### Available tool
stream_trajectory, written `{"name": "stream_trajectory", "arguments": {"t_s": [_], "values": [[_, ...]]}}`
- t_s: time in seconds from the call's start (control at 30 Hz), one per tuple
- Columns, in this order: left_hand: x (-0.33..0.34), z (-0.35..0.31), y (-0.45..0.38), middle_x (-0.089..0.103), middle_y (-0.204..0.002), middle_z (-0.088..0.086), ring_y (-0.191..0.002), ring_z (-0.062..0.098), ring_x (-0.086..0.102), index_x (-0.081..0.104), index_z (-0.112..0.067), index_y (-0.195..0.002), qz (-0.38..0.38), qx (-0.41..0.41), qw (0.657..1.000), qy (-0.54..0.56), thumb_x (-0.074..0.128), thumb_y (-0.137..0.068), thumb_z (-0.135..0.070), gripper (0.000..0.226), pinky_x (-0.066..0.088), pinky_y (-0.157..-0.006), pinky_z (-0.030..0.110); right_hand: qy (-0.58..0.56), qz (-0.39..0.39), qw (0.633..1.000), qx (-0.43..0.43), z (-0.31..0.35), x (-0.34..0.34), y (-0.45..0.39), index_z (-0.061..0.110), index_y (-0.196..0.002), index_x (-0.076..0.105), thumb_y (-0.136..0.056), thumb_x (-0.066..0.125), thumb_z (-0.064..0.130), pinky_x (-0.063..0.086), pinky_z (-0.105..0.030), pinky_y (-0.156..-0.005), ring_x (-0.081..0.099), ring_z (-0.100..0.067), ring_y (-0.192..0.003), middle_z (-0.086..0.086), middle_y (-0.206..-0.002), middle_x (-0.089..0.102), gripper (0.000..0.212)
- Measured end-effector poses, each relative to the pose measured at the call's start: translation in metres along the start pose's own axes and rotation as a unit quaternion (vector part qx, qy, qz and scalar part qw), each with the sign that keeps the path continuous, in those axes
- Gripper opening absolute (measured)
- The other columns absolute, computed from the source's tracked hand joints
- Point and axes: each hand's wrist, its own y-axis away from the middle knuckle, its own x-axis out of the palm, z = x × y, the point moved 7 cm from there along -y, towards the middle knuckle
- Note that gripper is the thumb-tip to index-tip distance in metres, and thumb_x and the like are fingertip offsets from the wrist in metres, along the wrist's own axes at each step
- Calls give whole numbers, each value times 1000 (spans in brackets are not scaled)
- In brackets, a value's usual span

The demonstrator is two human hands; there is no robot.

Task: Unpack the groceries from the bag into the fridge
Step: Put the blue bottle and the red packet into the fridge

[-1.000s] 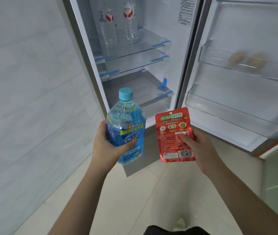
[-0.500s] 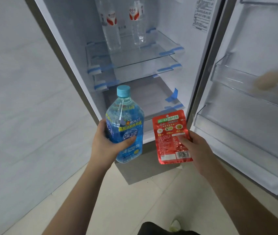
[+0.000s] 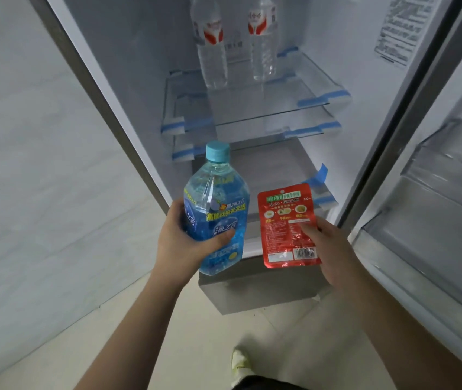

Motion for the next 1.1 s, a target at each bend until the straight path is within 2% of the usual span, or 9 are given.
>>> {"name": "stream_trajectory", "arguments": {"t_s": [0.23,0.37,0.53,0.63,0.77,0.97,1.1], "values": [[-7,5,-50,69,-110,-9,-102,13,69,54,-25,-115,24,7,1000,-1,91,-48,-36,77,60,-83,44,32,1,999,10,-1,29,-52,23,-114,59,-92,57,46,56,-45,-86,73,-18,-86,3,-100,74,32],[-10,8,-78,70,-111,-5,-103,17,69,54,-23,-114,32,2,999,33,92,-48,-34,77,59,-84,46,27,7,999,16,1,34,-81,27,-109,59,-95,56,34,53,-51,-90,72,-24,-92,-1,-104,73,16],[-11,14,-107,70,-111,-6,-102,16,70,54,-23,-113,44,-2,999,27,91,-47,-36,77,59,-83,45,-19,-14,999,43,-4,37,-104,17,-114,58,-98,51,24,54,-45,-89,72,-23,-93,-6,-106,72,19],[-8,19,-118,70,-111,-6,-101,15,70,54,-21,-116,35,-12,999,26,91,-46,-38,82,59,-83,45,-30,-17,997,66,-12,37,-121,13,-116,57,-97,52,23,54,-45,-88,71,-26,-95,-9,-106,72,21],[-4,22,-131,70,-114,-4,-103,17,69,53,-20,-120,19,-18,1000,16,91,-46,-39,85,59,-85,46,-22,-10,995,96,-16,41,-151,15,-112,58,-96,54,26,56,-37,-77,72,-23,-91,-7,-102,72,20],[1,24,-136,70,-115,2,-104,24,69,53,-17,-120,-22,-45,997,50,92,-48,-34,84,57,-85,53,-28,7,988,148,-28,53,-201,18,-111,61,-92,59,30,54,-47,-88,72,-25,-91,-8,-102,73,22],[-2,29,-134,71,-111,2,-101,25,71,55,-18,-114,-51,-67,995,61,92,-47,-31,78,58,-83,54,-49,32,984,166,-34,70,-224,15,-106,61,-94,57,22,53,-43,-89,70,-25,-93,-9,-102,72,15]]}}
